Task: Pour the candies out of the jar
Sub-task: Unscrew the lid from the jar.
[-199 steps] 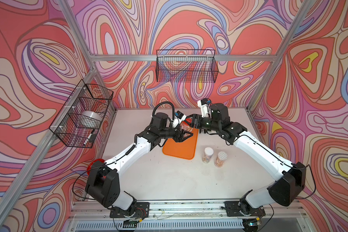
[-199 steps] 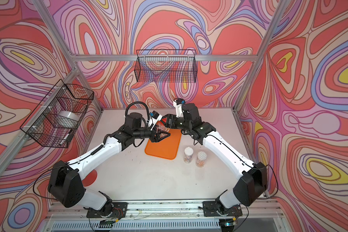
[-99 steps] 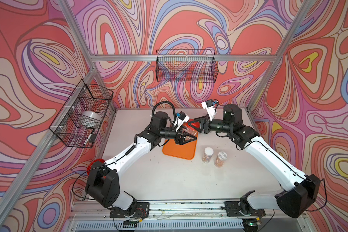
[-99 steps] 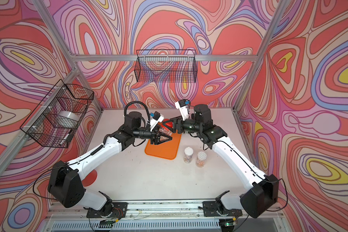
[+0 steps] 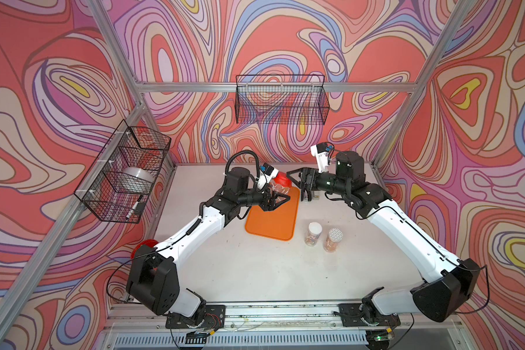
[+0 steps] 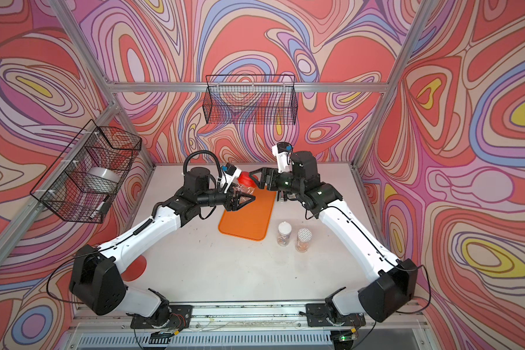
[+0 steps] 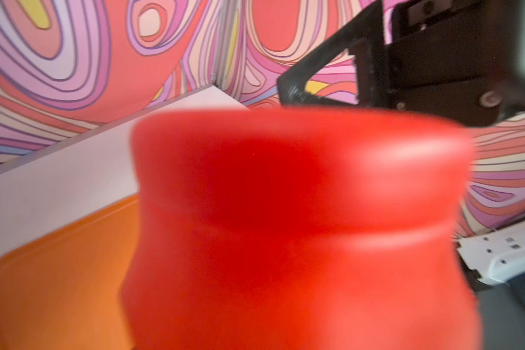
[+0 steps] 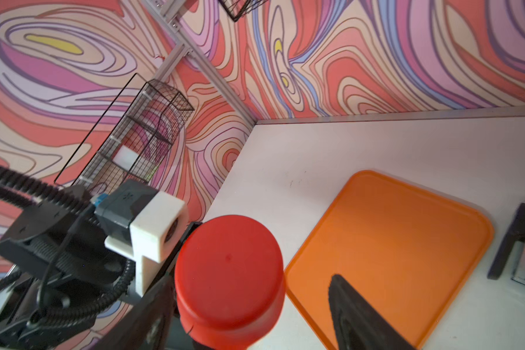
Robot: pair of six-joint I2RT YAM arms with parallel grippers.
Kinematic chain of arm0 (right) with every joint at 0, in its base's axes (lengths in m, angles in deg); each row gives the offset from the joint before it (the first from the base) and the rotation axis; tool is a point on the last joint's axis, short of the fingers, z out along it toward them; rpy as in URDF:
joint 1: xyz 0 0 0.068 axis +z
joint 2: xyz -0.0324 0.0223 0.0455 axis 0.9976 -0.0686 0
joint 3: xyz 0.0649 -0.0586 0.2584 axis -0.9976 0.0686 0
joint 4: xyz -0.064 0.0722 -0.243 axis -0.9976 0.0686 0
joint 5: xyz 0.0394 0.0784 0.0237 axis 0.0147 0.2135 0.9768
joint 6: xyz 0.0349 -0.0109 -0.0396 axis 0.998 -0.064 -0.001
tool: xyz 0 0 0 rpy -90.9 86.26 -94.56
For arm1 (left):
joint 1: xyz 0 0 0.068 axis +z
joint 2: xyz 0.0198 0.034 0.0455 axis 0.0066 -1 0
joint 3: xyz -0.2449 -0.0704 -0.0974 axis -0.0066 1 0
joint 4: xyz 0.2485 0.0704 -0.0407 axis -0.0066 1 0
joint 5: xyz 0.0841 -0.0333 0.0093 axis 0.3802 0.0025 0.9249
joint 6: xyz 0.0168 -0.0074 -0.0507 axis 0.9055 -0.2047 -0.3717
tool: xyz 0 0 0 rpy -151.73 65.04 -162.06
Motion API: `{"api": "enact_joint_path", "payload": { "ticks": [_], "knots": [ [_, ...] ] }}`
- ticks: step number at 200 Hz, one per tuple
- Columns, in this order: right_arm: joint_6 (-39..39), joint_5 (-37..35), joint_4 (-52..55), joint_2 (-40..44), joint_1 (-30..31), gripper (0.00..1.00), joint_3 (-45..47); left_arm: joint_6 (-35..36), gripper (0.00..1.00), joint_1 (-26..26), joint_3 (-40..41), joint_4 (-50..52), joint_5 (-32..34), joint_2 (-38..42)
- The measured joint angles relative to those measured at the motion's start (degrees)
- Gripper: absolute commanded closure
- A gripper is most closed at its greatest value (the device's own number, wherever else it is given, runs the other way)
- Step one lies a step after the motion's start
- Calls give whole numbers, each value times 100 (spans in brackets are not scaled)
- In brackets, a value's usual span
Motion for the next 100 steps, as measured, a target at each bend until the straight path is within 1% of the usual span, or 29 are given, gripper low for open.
{"api": "enact_joint_path", "payload": {
  "ticks": [19,39,61,100],
  "knots": [
    [214,-269,46,-144,4,19,-155,170,100,-153,0,125,555,0],
    [348,-479,127,-313,61,17,-306,317,100,-332,0,254,951,0],
    [428,-671,181,-494,208,17,-435,407,100,-452,0,308,1193,-2],
    [575,-850,256,-612,369,17,-433,448,100,-461,0,326,1397,-2]
  ]
}}
